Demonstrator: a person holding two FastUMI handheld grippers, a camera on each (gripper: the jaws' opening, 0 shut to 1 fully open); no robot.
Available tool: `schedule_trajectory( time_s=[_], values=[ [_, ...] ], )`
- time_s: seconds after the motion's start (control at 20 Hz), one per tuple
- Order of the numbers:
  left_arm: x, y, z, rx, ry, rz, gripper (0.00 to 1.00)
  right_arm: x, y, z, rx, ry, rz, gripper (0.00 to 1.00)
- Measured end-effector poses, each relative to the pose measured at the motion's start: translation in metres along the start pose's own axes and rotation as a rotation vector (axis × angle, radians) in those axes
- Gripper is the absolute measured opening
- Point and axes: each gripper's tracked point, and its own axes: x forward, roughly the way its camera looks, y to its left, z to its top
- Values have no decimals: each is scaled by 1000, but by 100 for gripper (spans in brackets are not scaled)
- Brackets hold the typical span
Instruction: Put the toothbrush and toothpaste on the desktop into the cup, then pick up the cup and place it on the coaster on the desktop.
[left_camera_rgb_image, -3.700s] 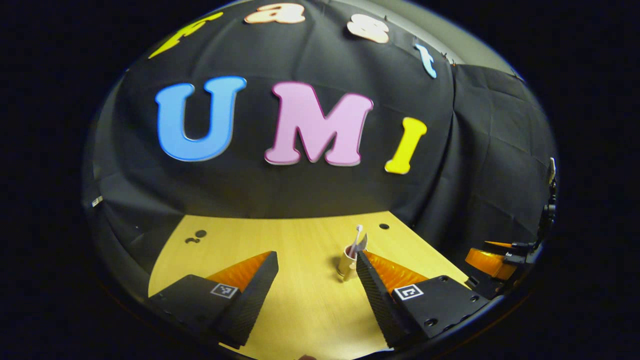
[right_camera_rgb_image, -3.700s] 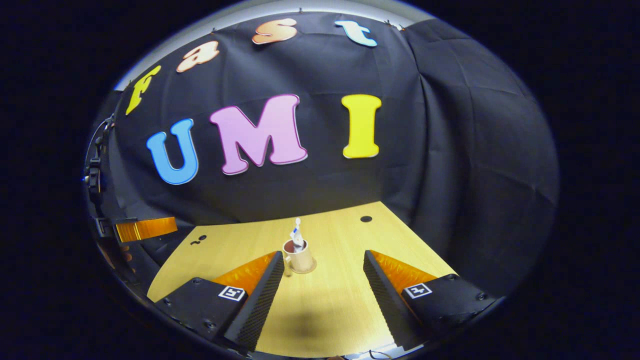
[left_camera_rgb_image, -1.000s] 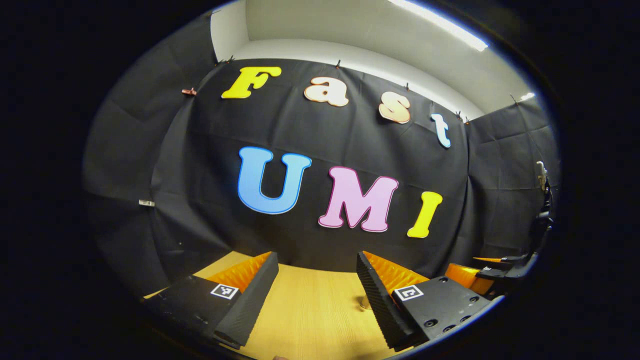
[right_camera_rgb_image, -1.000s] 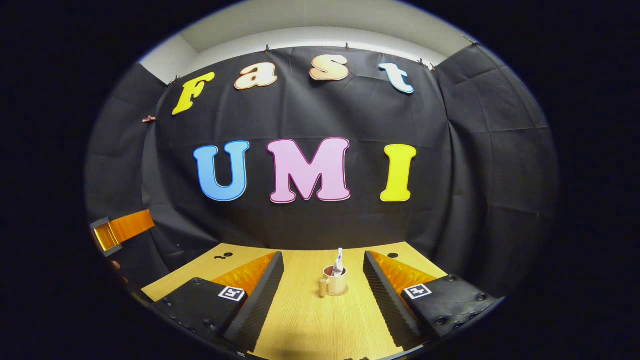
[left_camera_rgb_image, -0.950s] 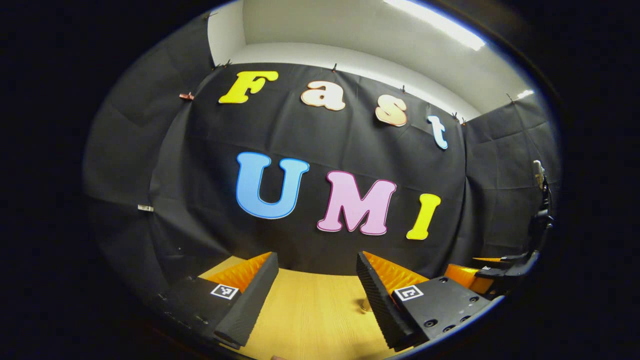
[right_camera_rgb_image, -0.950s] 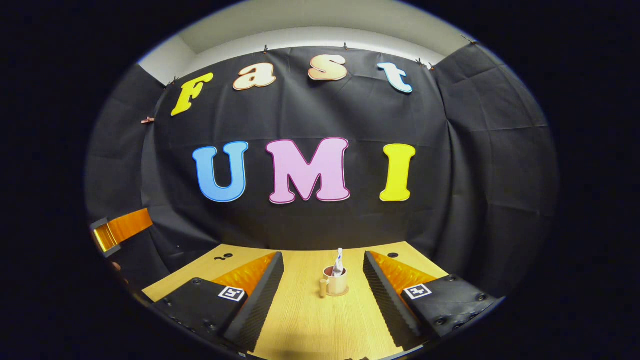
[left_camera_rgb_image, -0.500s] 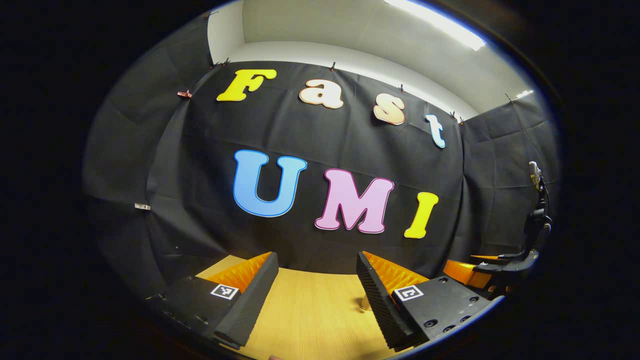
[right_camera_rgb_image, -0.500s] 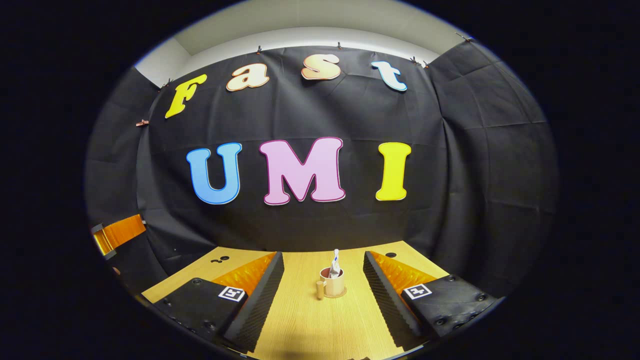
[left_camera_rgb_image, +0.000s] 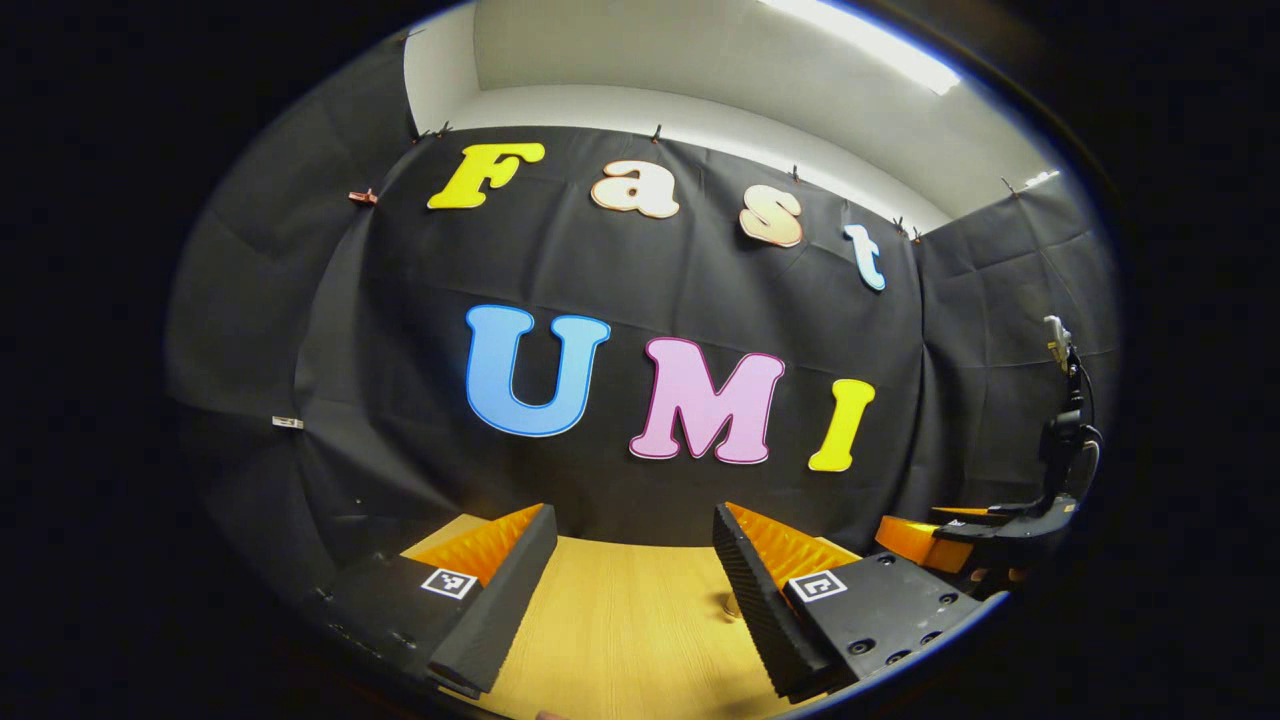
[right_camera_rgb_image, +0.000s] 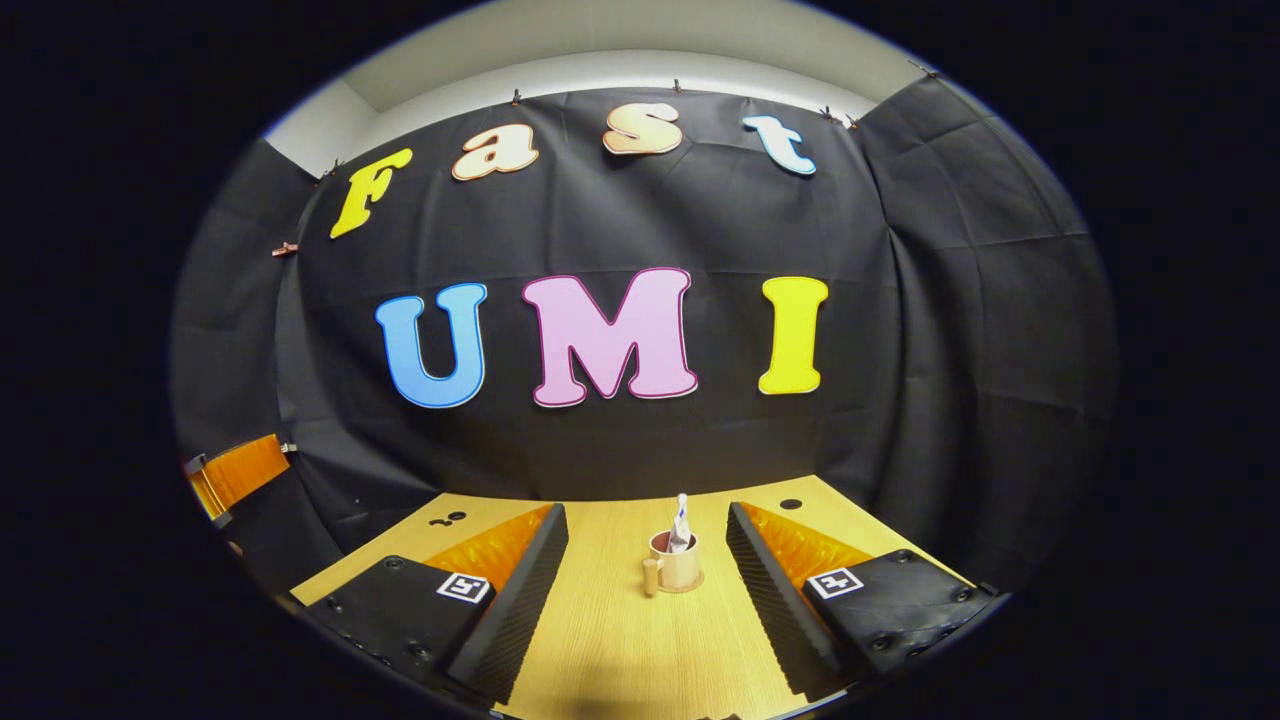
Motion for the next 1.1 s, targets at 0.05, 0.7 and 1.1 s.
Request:
schedule_trajectory(
  time_s=[0.05,0.7,1.1],
  values=[
    [-2,1,-4,1,5,2,97,-1,0,-1,2,2,3,98],
    [1,-6,-12,43,34,-14,97,4,-6,4,18,-15,-9,98],
    [4,-3,-9,51,19,-10,97,8,-4,5,19,-20,-11,98]
  ],
)
